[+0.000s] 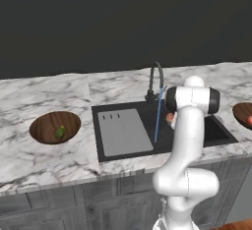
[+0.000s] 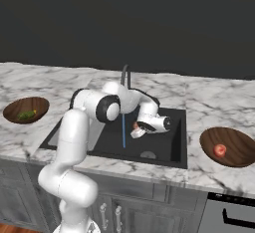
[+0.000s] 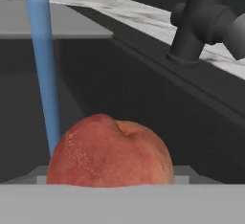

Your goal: Pick the peachs from the sink and place them in one bowl. Place the cucumber in the other bowl. Then turn off the sink faucet.

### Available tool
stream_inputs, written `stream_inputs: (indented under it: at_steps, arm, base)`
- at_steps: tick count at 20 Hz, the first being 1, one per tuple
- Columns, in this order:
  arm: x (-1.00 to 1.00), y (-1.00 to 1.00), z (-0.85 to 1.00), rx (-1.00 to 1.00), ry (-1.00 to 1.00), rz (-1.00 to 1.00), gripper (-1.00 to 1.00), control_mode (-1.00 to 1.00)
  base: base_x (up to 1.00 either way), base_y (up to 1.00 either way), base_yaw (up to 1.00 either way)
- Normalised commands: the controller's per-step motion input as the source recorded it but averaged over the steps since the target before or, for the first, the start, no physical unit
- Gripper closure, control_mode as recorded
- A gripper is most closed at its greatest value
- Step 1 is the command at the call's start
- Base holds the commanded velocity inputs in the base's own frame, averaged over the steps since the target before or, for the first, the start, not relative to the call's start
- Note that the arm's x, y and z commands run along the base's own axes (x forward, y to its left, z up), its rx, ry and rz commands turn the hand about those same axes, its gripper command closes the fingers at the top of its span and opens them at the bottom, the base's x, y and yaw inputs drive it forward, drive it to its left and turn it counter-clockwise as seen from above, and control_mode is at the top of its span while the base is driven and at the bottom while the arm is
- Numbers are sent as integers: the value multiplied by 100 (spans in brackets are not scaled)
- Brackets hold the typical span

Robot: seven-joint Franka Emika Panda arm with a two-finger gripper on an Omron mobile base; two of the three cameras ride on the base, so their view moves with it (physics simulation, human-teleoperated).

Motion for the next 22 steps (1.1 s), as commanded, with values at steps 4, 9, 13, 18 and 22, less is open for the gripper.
stream_inputs:
  at_steps: [4, 9, 13, 18, 22]
  arm:
    - [-41, -23, 81, 0, -7, -18, 100, -100]
    - [-46, -16, 77, 0, -6, -18, 100, -100]
    - [-41, -16, 84, -1, 0, -20, 100, -100]
    - [-36, -30, 69, 0, 0, -24, 100, -100]
    - [-36, -50, 27, 0, 0, -34, 100, -100]
  base:
    - [0, 0, 0]
    - [0, 0, 0]
    - [0, 0, 0]
    - [0, 0, 0]
    - [0, 0, 0]
